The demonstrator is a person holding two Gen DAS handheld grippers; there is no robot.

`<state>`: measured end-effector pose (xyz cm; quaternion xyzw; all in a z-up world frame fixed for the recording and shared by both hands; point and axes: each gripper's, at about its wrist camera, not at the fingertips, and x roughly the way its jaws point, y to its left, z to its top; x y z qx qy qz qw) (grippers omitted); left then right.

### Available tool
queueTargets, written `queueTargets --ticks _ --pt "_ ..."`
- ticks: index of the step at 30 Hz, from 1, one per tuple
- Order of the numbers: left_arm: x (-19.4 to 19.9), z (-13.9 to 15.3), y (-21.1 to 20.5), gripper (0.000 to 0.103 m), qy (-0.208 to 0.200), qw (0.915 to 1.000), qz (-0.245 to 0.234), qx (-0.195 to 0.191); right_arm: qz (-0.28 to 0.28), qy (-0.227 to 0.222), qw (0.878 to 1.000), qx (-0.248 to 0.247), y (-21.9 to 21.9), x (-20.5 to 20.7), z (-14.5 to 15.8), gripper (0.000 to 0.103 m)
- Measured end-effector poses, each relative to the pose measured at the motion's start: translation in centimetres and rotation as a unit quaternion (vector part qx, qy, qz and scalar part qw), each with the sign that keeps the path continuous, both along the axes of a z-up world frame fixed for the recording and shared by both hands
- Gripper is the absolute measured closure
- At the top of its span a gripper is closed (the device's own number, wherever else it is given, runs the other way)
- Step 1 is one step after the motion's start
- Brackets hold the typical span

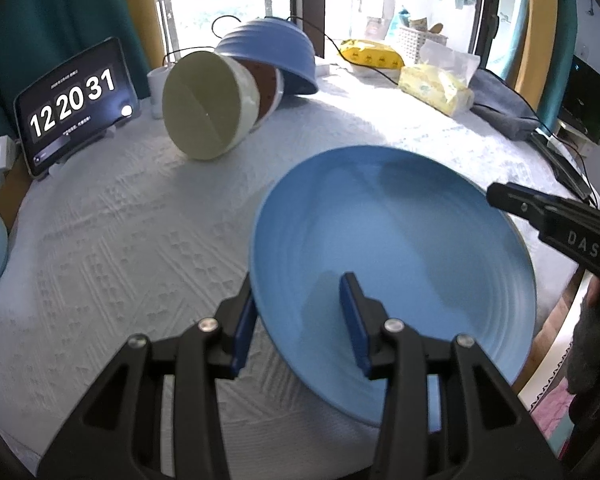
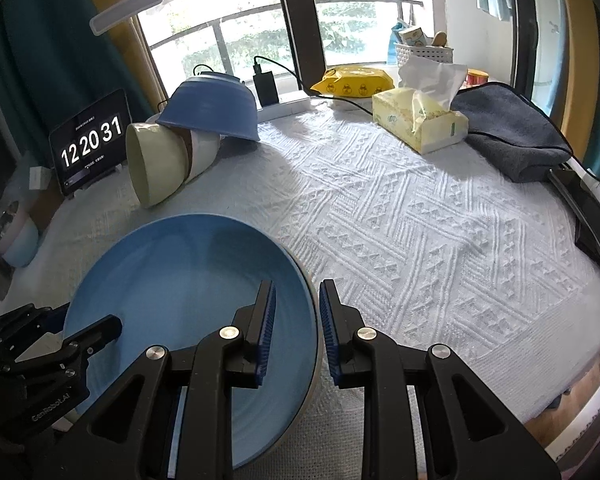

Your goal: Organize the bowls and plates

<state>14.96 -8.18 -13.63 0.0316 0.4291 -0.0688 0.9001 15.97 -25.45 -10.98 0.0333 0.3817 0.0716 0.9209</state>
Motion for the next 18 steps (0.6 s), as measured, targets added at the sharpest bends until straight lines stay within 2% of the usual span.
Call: queueTargets --ticks 5,9,13,18 --pt "0.1 -0.1 0.3 0.058 0.002 0.9999 0.009 -0.004 -0.006 0.002 1.0 0.0 -0.4 0.0 -0.2 0.079" --pt "-0.1 0.6 1.1 0.056 -0.013 0.9996 0.021 -0.012 -0.011 0.004 1.0 0.0 -0.5 0.1 -0.2 0.079" --pt "0.2 0.3 1.4 0.055 -0.005 0.9995 0.03 -0.011 -0.013 0.008 1.0 0.003 -0.6 0.2 -0.4 0.078" --pt "0.3 -0.1 1.3 0.054 0.002 0.9995 0.03 -0.012 -0.017 0.011 1.0 0.007 -0.9 0.2 -0.5 0.073"
